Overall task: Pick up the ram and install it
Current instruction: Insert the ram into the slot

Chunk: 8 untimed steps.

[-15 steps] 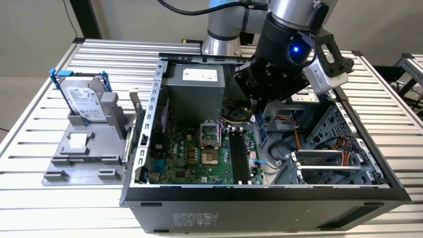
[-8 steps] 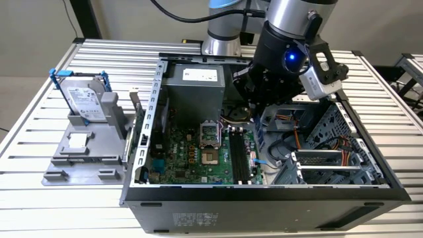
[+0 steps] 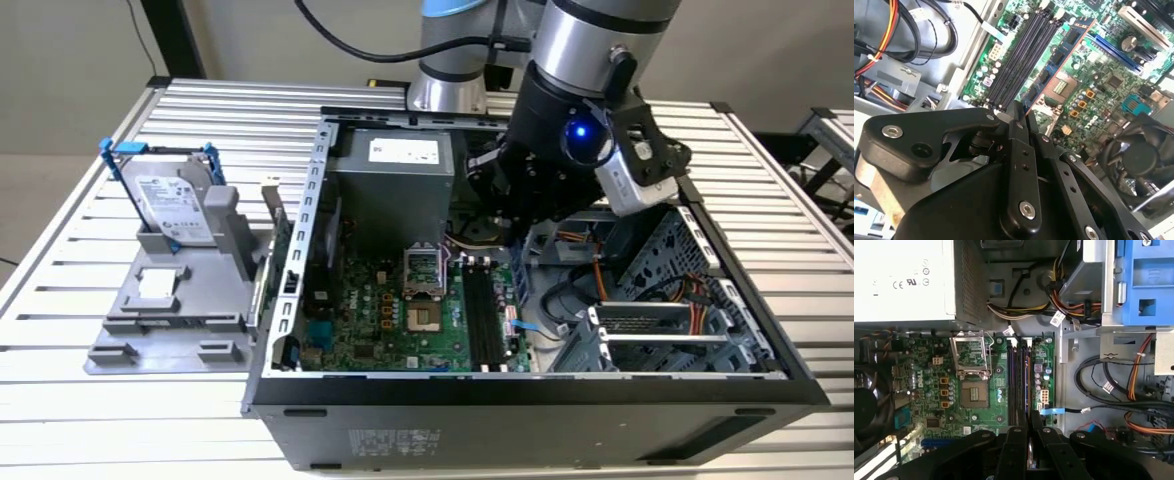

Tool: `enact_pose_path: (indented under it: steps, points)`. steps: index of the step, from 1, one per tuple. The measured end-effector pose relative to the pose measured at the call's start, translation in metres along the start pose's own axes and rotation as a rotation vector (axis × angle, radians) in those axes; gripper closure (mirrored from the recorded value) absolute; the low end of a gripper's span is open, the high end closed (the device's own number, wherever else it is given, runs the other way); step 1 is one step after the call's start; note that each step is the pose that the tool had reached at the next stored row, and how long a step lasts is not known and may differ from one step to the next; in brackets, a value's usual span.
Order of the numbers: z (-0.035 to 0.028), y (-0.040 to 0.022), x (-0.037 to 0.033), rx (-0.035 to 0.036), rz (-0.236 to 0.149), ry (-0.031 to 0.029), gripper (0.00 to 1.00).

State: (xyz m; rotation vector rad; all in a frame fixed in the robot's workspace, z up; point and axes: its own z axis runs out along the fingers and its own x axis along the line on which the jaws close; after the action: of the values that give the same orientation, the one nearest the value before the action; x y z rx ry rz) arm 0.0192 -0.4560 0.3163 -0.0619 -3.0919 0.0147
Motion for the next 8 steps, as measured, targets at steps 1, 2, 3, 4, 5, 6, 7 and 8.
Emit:
enact_pose_path:
  steps: [1, 2, 3, 4, 5, 6, 7, 8]
  points:
    - [0.0017, 0.0001, -0.0001, 0.0, 0.0, 0.0, 1.0]
    - [0.0034, 0.0002, -0.0002, -0.0001, 0.0, 0.0, 1.0]
    - [0.0055, 0.0003, -0.0003, -0.0001, 0.001, 0.0, 1.0]
    - [0.0072, 0.0003, -0.0004, -0.0001, 0.001, 0.0, 1.0]
    - [0.0091, 0.0003, -0.0005, -0.0002, 0.001, 0.0, 1.0]
    - [0.0108, 0.0003, -0.0005, -0.0016, 0.001, -0.0005, 1.0]
    - [0.0126, 0.0003, 0.0, -0.0015, 0.001, -0.0008, 1.0]
    - [0.0144, 0.0003, 0.0002, -0.0017, 0.002, -0.0011, 1.0]
